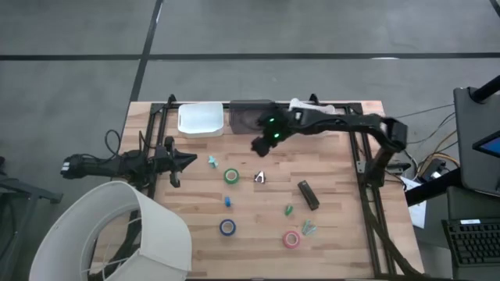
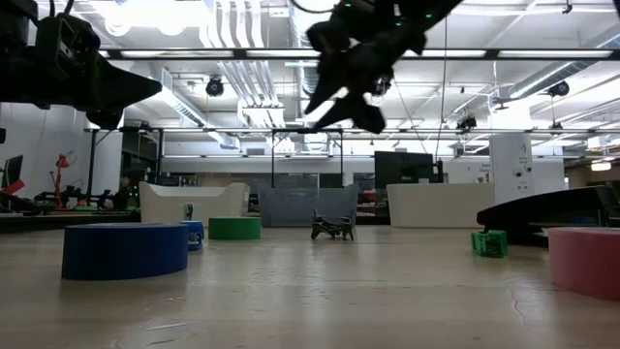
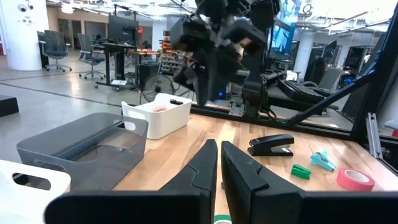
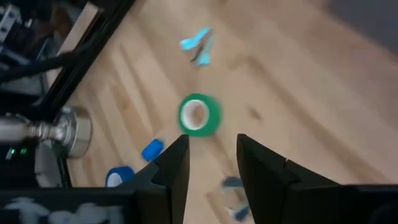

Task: Pick and place Stapler, Stapler remover, tape
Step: Put the green tape into the right white bin

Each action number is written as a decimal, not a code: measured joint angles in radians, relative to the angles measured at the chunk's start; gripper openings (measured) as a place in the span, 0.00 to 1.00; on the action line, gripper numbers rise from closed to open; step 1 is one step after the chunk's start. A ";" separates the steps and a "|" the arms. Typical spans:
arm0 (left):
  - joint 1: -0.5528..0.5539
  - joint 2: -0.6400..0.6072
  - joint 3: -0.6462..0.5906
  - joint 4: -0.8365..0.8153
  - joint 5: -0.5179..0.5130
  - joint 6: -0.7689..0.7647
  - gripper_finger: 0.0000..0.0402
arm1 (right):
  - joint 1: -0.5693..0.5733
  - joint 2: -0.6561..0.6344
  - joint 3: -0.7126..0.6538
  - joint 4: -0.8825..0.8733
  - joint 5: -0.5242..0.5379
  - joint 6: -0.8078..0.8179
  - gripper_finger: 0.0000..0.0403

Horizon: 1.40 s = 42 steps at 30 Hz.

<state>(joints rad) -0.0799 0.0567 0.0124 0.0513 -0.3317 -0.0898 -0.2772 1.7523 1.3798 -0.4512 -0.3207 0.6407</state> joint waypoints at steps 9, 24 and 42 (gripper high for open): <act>0.000 0.000 0.000 0.000 0.000 0.000 0.06 | 0.086 0.246 0.212 -0.009 -0.021 -0.009 0.34; 0.000 0.000 0.000 0.000 0.000 0.000 0.06 | 0.100 0.615 0.617 -0.337 -0.014 -0.195 0.54; 0.000 0.000 0.000 0.000 0.000 0.000 0.06 | 0.123 0.706 0.707 -0.465 0.058 -0.293 0.31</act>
<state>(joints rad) -0.0803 0.0568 0.0124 0.0517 -0.3313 -0.0895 -0.1547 2.4581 2.0868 -0.9163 -0.2626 0.3477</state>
